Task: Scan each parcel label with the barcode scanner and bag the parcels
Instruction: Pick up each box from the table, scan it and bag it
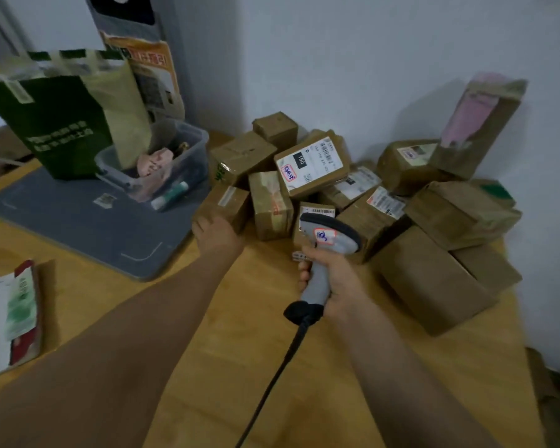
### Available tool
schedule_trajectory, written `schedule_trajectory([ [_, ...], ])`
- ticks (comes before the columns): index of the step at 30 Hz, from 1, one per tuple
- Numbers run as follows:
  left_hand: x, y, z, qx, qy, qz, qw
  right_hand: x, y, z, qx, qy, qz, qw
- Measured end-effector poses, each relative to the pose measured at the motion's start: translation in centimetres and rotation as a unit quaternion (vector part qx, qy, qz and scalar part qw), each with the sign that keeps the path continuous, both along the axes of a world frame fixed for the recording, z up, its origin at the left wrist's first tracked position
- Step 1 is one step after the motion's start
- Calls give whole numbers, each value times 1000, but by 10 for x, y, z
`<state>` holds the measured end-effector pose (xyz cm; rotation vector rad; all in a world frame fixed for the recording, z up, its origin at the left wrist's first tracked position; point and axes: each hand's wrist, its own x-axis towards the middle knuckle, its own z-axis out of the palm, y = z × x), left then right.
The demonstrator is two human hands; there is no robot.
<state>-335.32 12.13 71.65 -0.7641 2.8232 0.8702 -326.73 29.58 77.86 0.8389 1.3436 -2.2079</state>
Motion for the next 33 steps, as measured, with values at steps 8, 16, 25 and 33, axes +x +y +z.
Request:
schedule_trajectory([
  [8, -48, -23, -27, -43, -4, 18, 999, -28, 5, -34, 18, -2, 27, 999],
  [16, 38, -25, -40, 49, 39, -60, 996, -1, 14, -46, 42, -8, 9, 999],
  [25, 158, -35, -36, 315, -59, 17, 947, 67, 5, -54, 53, -19, 41, 998],
  [33, 178, -2, -24, -56, -91, -103, 989, 98, -1, -51, 54, -16, 54, 997],
])
